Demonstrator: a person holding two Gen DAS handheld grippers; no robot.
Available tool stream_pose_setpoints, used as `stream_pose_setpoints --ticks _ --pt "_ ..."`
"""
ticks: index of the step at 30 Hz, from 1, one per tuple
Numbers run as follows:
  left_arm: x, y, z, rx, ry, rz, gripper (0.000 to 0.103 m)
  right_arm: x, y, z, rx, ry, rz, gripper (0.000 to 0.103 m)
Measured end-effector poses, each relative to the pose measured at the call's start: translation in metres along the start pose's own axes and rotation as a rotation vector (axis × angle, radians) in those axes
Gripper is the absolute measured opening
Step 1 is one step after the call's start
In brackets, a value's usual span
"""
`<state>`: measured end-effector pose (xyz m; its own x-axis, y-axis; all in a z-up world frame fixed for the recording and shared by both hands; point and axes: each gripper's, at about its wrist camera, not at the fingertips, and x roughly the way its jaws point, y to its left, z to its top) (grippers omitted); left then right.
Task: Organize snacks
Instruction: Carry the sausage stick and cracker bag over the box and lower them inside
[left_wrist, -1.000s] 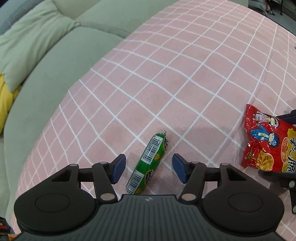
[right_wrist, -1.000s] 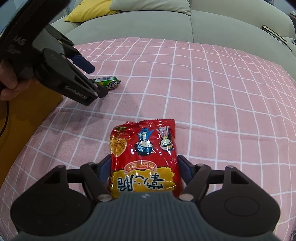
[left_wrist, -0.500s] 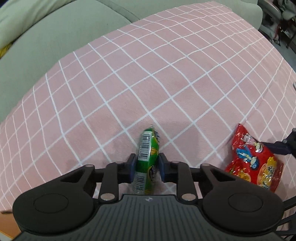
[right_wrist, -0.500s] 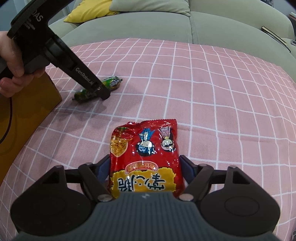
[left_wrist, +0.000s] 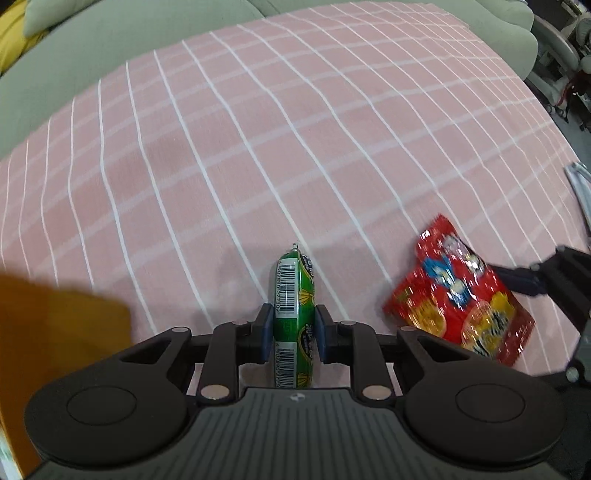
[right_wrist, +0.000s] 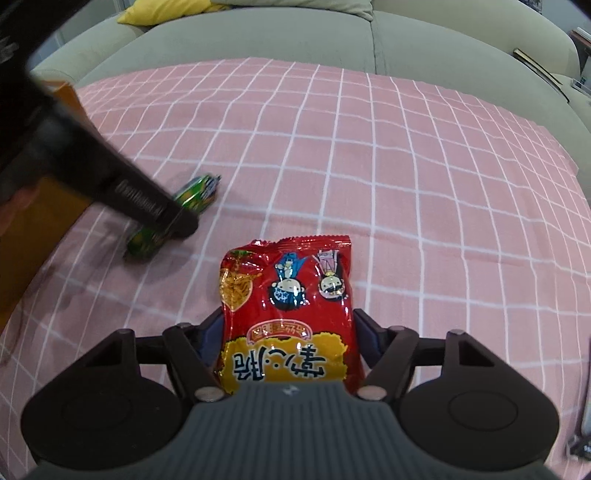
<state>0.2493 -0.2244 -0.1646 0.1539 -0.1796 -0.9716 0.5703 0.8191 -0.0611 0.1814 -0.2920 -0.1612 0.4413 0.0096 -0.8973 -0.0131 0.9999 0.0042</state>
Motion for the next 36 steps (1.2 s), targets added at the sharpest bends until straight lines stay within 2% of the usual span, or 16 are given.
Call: stream_pose_setpoints --ticks 5,10,12,15,17,22,30,36 --pt "-0.01 -0.007 -0.036 -0.054 -0.01 -0.016 0.025 -0.01 0.009 -0.017 0.01 0.032 0.01 0.068" --pt "-0.018 -0.019 -0.071 -0.097 0.022 -0.057 0.025 -0.018 0.013 -0.035 0.074 0.072 0.042 0.068" --pt "-0.021 -0.024 -0.084 -0.098 0.02 -0.051 0.025 -0.022 0.016 -0.044 0.089 0.081 0.056 0.068" --pt "-0.023 -0.026 -0.093 -0.111 -0.002 -0.042 0.029 -0.031 0.022 -0.06 0.11 0.098 0.071 0.068" --pt "-0.025 -0.024 -0.093 -0.135 -0.017 -0.045 0.025 -0.038 0.023 -0.068 0.129 0.107 0.079 0.068" --pt "-0.032 -0.023 -0.109 -0.154 -0.049 -0.042 0.024 -0.058 0.024 -0.089 0.194 0.113 0.101 0.068" --pt "-0.085 -0.03 -0.148 -0.205 -0.183 -0.096 0.024 -0.087 0.03 -0.099 0.205 0.072 0.111 0.068" --pt "-0.136 -0.016 -0.169 -0.275 -0.286 -0.1 0.024 -0.109 0.05 -0.087 0.198 0.008 0.153 0.068"
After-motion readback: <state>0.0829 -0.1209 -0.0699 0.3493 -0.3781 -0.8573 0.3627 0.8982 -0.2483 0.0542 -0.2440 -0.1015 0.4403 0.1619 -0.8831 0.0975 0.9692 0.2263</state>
